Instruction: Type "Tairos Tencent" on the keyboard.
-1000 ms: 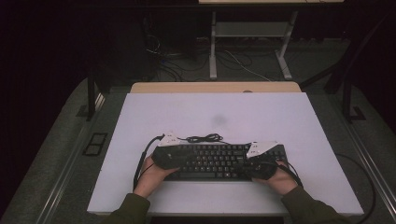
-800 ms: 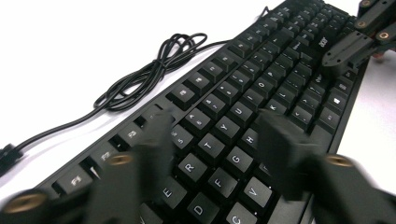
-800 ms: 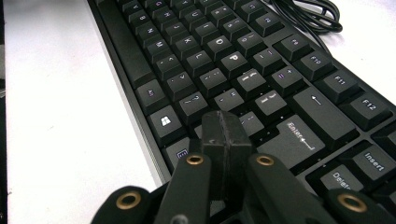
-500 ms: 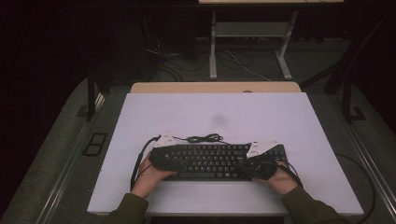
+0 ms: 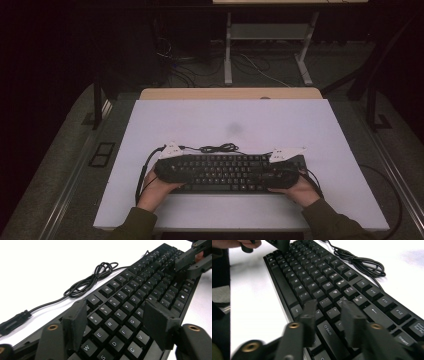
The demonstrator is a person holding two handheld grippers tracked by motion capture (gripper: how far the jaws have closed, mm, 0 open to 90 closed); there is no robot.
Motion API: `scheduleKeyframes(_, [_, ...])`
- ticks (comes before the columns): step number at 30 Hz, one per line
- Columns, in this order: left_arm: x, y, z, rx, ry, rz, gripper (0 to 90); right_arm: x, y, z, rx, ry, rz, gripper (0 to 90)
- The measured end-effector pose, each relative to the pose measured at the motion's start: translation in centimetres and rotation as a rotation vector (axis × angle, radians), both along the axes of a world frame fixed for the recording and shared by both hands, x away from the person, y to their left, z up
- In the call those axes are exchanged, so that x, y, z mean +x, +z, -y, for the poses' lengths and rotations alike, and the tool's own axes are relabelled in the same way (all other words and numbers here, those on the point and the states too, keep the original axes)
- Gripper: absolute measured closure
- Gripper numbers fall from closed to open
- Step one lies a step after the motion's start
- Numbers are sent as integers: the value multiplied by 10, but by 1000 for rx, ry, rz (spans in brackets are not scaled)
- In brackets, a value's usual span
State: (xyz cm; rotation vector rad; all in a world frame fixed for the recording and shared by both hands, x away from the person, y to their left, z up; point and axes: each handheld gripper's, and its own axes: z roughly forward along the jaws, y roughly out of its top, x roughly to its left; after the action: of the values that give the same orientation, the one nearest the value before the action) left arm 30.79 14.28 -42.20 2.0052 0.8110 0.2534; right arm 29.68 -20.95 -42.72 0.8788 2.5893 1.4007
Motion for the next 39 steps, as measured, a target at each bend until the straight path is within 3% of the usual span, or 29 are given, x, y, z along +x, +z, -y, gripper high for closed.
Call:
scheduleKeyframes(10, [0,-1,-4,15,17,-6,608,3,-2,-4,25,-12,-7,401])
scheduleKeyframes(21, [5,-9,-4,59,18,-40,881,6,-2,-10,36,-8,0,363])
scheduleKeyframes(39, [8,-15,-2,78,20,-60,884,6,-2,-11,34,-8,2,361])
